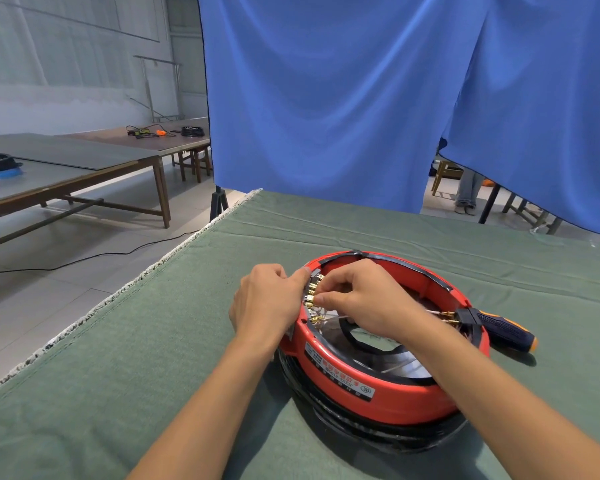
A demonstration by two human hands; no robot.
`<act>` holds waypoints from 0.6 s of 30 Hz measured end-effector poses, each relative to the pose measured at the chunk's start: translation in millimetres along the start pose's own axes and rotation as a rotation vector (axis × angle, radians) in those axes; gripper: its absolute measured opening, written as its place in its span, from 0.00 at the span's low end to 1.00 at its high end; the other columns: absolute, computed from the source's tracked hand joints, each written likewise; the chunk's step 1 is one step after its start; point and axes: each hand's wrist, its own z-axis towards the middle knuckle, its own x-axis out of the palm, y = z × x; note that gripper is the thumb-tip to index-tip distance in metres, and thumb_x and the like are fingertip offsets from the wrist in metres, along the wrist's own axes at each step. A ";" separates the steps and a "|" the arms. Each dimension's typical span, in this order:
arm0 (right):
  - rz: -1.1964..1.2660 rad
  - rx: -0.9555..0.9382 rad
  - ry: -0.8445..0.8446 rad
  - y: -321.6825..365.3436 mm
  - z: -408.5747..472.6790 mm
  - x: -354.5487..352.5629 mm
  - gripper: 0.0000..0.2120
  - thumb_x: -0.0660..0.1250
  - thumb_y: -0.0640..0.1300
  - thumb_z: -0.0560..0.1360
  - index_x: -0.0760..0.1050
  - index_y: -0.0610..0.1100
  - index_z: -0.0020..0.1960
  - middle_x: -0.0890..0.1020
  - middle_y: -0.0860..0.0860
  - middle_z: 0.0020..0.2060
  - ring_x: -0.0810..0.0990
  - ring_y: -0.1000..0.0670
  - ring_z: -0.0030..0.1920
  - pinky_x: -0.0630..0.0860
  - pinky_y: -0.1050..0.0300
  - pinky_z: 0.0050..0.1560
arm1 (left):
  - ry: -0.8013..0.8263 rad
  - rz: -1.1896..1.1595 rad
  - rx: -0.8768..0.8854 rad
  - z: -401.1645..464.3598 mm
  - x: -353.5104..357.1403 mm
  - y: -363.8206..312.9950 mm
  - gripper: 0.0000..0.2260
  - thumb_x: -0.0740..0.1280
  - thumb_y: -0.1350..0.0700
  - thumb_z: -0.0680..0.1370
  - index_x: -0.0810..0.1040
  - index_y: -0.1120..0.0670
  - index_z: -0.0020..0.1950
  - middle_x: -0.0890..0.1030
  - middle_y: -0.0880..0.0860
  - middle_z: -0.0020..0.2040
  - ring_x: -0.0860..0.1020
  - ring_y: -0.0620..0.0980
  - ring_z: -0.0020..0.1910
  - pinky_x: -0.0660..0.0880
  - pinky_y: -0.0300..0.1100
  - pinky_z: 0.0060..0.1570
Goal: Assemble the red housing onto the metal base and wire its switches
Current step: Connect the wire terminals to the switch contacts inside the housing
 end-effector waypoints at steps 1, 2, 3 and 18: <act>0.009 0.002 -0.005 -1.1 -0.7 -0.3 0.03 0.72 0.45 0.72 0.81 0.49 0.40 0.82 0.55 0.34 0.79 0.54 0.38 0.76 0.54 0.45 | 0.021 -0.001 0.009 0.1 -1.2 0.2 0.25 0.67 0.40 0.73 0.63 0.54 0.26 0.69 0.49 0.24 0.70 0.53 0.28 0.63 0.42 0.30; 0.010 0.000 -0.011 -2.1 -1.6 -0.4 0.03 0.72 0.46 0.72 0.81 0.49 0.39 0.82 0.56 0.34 0.79 0.56 0.38 0.76 0.55 0.45 | 0.043 -0.002 0.025 0.8 -2.7 0.7 0.25 0.67 0.40 0.73 0.63 0.54 0.25 0.68 0.49 0.24 0.69 0.54 0.28 0.64 0.43 0.30; 0.005 -0.006 -0.017 -2.7 -2.7 -0.1 0.03 0.73 0.47 0.71 0.81 0.51 0.38 0.81 0.57 0.33 0.78 0.59 0.36 0.75 0.57 0.43 | 0.062 0.002 0.046 1.7 -4.5 1.6 0.24 0.67 0.41 0.73 0.63 0.54 0.25 0.67 0.49 0.23 0.69 0.54 0.28 0.64 0.43 0.30; -0.244 -0.082 -0.118 1.1 -4.7 2.9 0.02 0.70 0.48 0.73 0.81 0.52 0.42 0.76 0.60 0.34 0.74 0.58 0.40 0.72 0.56 0.44 | 0.199 -0.070 0.192 9.0 -2.1 10.7 0.23 0.63 0.47 0.79 0.63 0.53 0.26 0.66 0.47 0.22 0.66 0.50 0.26 0.63 0.44 0.32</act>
